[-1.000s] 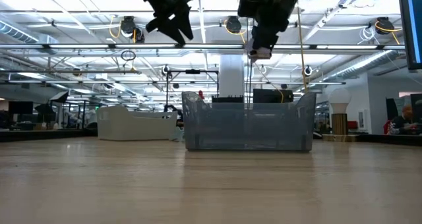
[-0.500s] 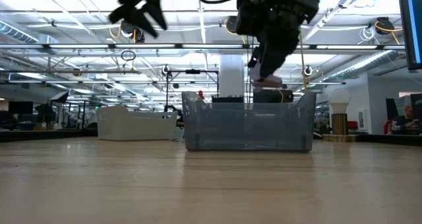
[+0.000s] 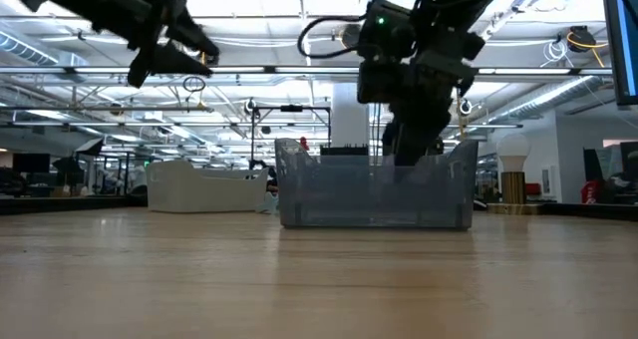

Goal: Pick and place Stapler, Stapler remover, tape
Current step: Put the purple staple remover into the black bin, then put the light blue staple remover into the black bin

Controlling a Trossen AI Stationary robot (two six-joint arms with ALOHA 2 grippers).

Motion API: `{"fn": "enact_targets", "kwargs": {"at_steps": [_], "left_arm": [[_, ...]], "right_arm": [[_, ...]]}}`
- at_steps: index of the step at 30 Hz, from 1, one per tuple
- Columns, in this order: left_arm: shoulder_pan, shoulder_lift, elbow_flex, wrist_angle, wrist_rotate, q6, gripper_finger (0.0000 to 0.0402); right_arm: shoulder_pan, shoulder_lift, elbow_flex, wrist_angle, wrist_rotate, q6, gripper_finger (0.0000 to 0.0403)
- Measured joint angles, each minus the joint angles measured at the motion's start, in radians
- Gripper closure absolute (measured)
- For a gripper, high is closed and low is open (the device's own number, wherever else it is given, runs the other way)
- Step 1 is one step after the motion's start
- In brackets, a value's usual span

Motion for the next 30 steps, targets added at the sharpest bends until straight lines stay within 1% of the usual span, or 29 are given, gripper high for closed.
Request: {"fn": "enact_targets", "kwargs": {"at_steps": [2,4,9,17,21,26,30], "left_arm": [[-0.009,-0.018,-0.031,0.044,0.003,-0.010,0.0231],[-0.013,-0.035,-0.049,0.035,0.006,-0.018,0.0231],[-0.023,-0.031,-0.055,0.043,0.010,-0.022,0.0231],[-0.022,-0.028,-0.054,0.040,0.010,-0.026,0.0231],[-0.022,-0.028,-0.054,0.039,0.027,-0.021,0.0231],[-0.022,-0.028,-0.054,0.055,0.038,-0.043,0.0231],[-0.005,-0.017,-0.054,0.130,0.008,-0.029,0.0231]], "right_arm": [[0.000,0.023,0.000,-0.001,-0.001,0.001,0.0365],[0.000,0.043,0.003,0.006,-0.001,0.005,0.0365],[-0.001,0.074,0.005,0.003,-0.003,0.005,0.0357],[0.000,0.076,0.005,0.043,0.001,0.005,0.0311],[0.000,0.076,0.005,0.044,-0.001,0.008,0.0292],[-0.010,-0.008,0.005,0.063,-0.034,0.007,0.0280],[-0.030,-0.150,0.004,0.065,-0.024,-0.032,0.0282]]}}
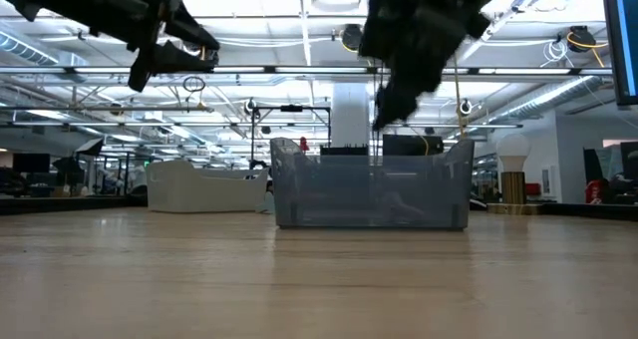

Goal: Pick and place Stapler, Stapler remover, tape
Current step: Put the light blue staple remover into the black bin

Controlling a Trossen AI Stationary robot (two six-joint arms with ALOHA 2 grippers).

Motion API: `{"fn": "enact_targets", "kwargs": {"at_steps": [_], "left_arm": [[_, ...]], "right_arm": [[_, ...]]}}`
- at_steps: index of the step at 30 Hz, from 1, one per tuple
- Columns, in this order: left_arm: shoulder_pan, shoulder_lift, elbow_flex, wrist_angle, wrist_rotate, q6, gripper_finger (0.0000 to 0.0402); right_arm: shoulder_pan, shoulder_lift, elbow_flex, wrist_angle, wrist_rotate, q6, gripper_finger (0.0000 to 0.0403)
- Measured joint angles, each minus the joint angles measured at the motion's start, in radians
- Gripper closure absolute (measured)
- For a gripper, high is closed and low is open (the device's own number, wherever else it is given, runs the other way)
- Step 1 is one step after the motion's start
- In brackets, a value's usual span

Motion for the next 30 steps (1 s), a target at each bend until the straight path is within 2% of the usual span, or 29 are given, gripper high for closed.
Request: {"fn": "enact_targets", "kwargs": {"at_steps": [5,8,13,18,22,30], "left_arm": [[0.060,0.073,0.004,0.123,0.010,0.046,0.0231],[0.108,0.159,0.062,0.109,0.051,0.119,0.0231],[0.217,0.334,0.238,-0.076,0.171,0.273,0.0231],[0.341,0.508,0.420,-0.338,0.325,0.396,0.0231],[0.415,0.633,0.532,-0.451,0.445,0.510,0.0231],[0.455,0.829,0.681,-0.602,0.487,0.760,0.0231]], "right_arm": [[-0.037,-0.200,0.000,0.000,0.010,-0.037,0.0290],[-0.058,-0.308,0.000,-0.022,0.080,-0.049,0.0294],[-0.090,-0.449,0.000,-0.051,0.212,-0.094,0.0298],[-0.140,-0.558,-0.017,-0.054,0.215,-0.092,0.0296],[-0.179,-0.647,-0.085,-0.053,0.212,-0.064,0.0301],[-0.236,-0.838,-0.299,0.076,0.211,0.071,0.0303]]}}
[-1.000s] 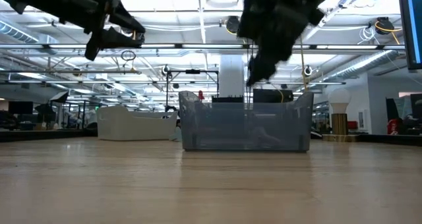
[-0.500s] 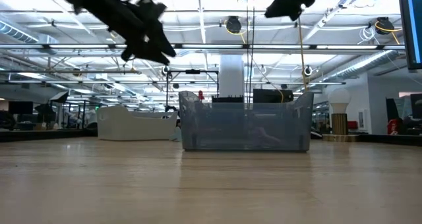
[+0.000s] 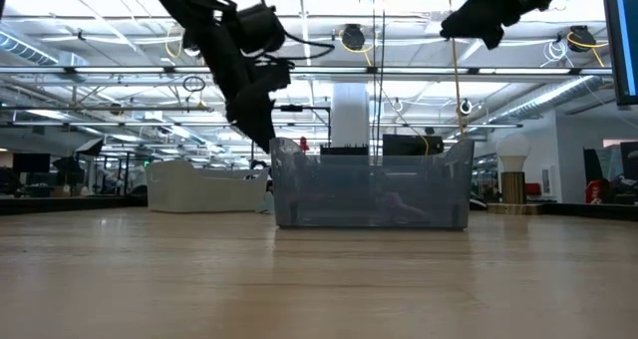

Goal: Pick and place Stapler, Stapler remover, tape
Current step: Put the light blue staple remover into the black bin

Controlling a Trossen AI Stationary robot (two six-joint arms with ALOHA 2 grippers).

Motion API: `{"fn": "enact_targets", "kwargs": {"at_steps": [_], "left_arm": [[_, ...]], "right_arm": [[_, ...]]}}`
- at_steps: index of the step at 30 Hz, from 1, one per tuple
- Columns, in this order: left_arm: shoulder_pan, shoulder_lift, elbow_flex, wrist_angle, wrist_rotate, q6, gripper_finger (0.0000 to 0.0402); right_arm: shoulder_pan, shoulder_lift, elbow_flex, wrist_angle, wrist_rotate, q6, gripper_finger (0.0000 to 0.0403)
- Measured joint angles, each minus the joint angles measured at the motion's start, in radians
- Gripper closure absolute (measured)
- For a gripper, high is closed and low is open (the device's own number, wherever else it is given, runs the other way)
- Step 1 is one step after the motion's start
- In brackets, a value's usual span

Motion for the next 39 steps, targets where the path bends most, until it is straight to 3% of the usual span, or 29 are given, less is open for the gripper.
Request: {"fn": "enact_targets", "kwargs": {"at_steps": [6,13,21,30,39], "left_arm": [[-0.002,0.075,0.020,-0.038,-0.025,0.279,0.0231],[0.002,0.125,0.020,-0.034,-0.041,0.457,0.0231],[0.000,0.206,0.020,-0.004,-0.044,0.483,0.0231],[0.003,0.208,0.020,0.031,-0.042,0.480,0.0237],[0.003,0.236,0.020,0.038,-0.036,0.482,0.0333]], "right_arm": [[-0.020,-0.079,-0.078,0.043,0.000,0.065,0.0303],[-0.035,-0.093,-0.092,0.039,0.000,0.070,0.0303],[-0.074,-0.093,-0.092,0.000,0.000,0.048,0.0303],[-0.114,-0.093,-0.121,-0.005,0.000,0.054,0.0303],[-0.129,-0.095,-0.162,0.033,-0.003,0.077,0.0303]]}}
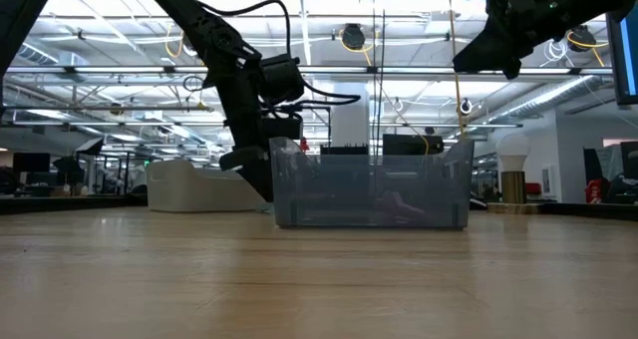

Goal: Pick and place Stapler, Stapler remover, tape
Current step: Put the light blue staple remover into the black bin

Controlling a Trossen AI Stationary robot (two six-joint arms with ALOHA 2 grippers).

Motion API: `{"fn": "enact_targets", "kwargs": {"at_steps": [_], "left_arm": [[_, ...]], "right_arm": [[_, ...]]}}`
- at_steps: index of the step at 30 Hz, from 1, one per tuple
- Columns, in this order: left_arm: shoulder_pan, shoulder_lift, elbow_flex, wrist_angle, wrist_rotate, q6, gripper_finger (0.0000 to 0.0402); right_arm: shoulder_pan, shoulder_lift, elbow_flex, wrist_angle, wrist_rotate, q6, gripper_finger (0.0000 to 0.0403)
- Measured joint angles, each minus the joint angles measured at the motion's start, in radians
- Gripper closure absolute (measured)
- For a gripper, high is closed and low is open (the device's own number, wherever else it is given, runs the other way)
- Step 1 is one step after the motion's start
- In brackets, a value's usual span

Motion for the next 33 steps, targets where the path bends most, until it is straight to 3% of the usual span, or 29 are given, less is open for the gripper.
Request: {"fn": "enact_targets", "kwargs": {"at_steps": [5,12,23,28,33], "left_arm": [[-0.002,0.027,0.003,0.012,0.005,-0.029,0.0387],[-0.015,0.004,0.010,-0.011,-0.052,-0.058,0.0387],[-0.032,-0.141,0.286,-0.130,-0.066,-0.172,0.0398],[-0.104,-0.190,0.382,-0.213,-0.006,-0.327,0.0399],[-0.259,-0.195,0.390,-0.219,0.000,-0.410,0.0399]], "right_arm": [[0.000,-0.005,0.000,0.000,0.000,0.004,0.0303],[0.000,-0.011,0.000,0.000,0.002,0.012,0.0303],[0.001,-0.019,0.000,0.006,0.000,0.015,0.0303],[0.001,-0.059,0.000,-0.032,-0.001,0.012,0.0303],[0.002,-0.134,-0.016,-0.049,-0.001,0.009,0.0303]]}}
